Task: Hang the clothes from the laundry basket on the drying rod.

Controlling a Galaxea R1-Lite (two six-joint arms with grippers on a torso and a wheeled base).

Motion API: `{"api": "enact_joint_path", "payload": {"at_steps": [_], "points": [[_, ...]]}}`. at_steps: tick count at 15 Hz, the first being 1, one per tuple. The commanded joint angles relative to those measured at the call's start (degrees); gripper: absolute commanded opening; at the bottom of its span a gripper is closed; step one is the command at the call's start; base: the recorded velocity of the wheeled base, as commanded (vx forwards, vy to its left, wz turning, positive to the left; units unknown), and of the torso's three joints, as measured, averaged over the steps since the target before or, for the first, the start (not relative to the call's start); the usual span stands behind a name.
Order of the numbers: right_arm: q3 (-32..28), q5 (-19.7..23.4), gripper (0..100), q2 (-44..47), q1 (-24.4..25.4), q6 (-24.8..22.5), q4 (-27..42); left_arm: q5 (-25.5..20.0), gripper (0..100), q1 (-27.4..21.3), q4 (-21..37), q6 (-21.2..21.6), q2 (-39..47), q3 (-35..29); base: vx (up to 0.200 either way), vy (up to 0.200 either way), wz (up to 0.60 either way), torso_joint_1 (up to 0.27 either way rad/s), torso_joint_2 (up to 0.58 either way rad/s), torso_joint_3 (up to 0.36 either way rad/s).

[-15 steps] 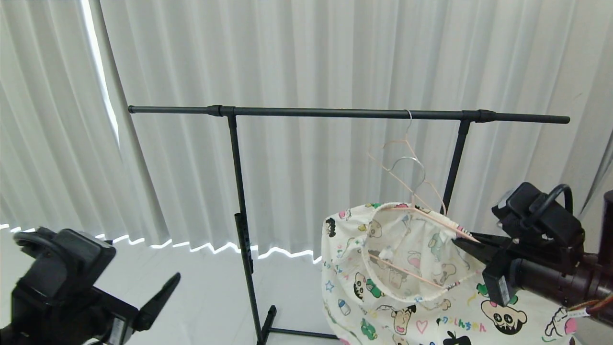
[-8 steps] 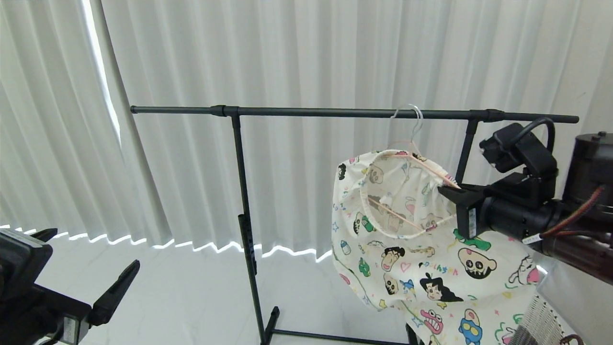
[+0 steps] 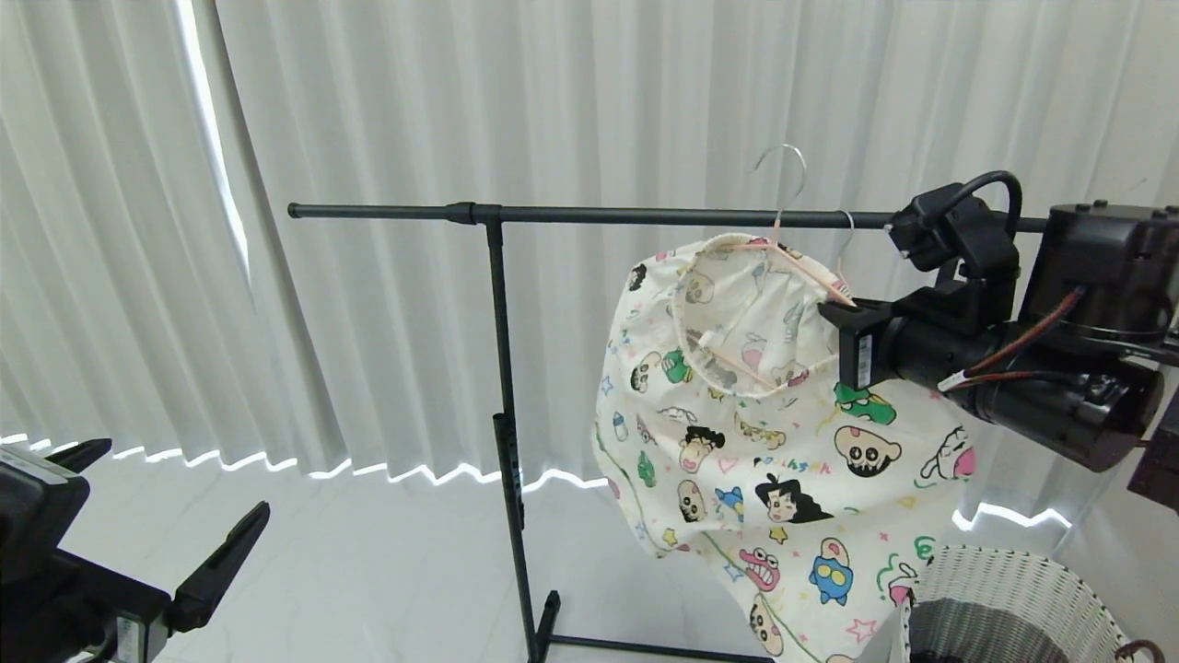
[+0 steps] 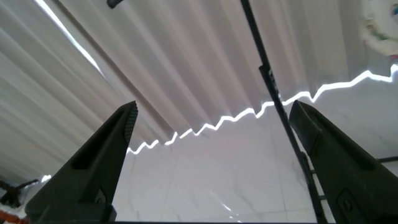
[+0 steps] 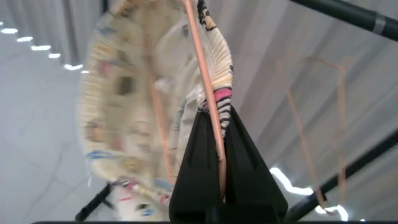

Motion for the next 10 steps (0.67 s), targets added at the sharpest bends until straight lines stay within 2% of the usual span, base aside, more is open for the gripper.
{"api": "enact_joint_path", "payload": {"at_steps": [1,2,10], "points": [[-2.5,0.1,0,2.2,-2.0,-0.1,-1.0,0.1,100,0.0,0.0,-0.2,0.5,-0.1,0.0,0.0,0.0,0.0,0.0,0.0],[-3.0,0.1,0,2.4,-2.8,-0.1,-1.2,0.1,100,0.0,-0.1,-0.3,0.6,-0.1,0.0,0.0,0.0,0.0,0.0,0.0],[-3.8,0.1,0,2.8,-5.3,-0.1,-1.6,0.1,100,0.0,0.0,-0.3,1.2,-0.2,0.2,0.0,0.0,0.0,0.0,0.001]]}}
